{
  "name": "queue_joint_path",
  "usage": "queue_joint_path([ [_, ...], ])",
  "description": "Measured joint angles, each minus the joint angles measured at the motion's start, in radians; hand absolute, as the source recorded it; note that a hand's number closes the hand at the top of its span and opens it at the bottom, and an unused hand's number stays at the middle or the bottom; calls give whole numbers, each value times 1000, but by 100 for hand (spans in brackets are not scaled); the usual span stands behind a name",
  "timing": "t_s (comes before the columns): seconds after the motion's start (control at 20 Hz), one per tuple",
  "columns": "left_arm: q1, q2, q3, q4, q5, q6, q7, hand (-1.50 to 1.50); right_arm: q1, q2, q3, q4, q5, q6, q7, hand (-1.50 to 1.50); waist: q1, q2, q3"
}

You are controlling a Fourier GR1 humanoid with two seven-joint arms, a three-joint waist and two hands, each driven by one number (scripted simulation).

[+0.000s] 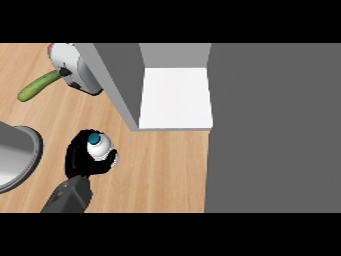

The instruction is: Pick up the bottled water, place it into the cabinet and close the cabinet

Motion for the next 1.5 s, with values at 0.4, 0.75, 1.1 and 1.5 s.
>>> queue_joint_path([
  [0.4, 38, -49, -142, -156, 35, 38, 10, 150, -12, 17, 29, 10, 1, -15, 5, -150, 11, -4, 1],
  [0.75, 66, -57, -356, -382, 133, 125, 114, 150, -31, 12, 21, 15, -1, -19, 4, -150, 16, -8, 1],
  [1.1, 124, -58, -605, -714, 212, 324, 288, 150, -30, -1, 1, 18, -6, -14, -6, -150, 17, -11, 1],
  [1.5, 48, -58, -860, -988, 223, 720, 511, 150, -65, -2, -1, 25, -14, -16, 7, -150, 3, -4, 1],
])
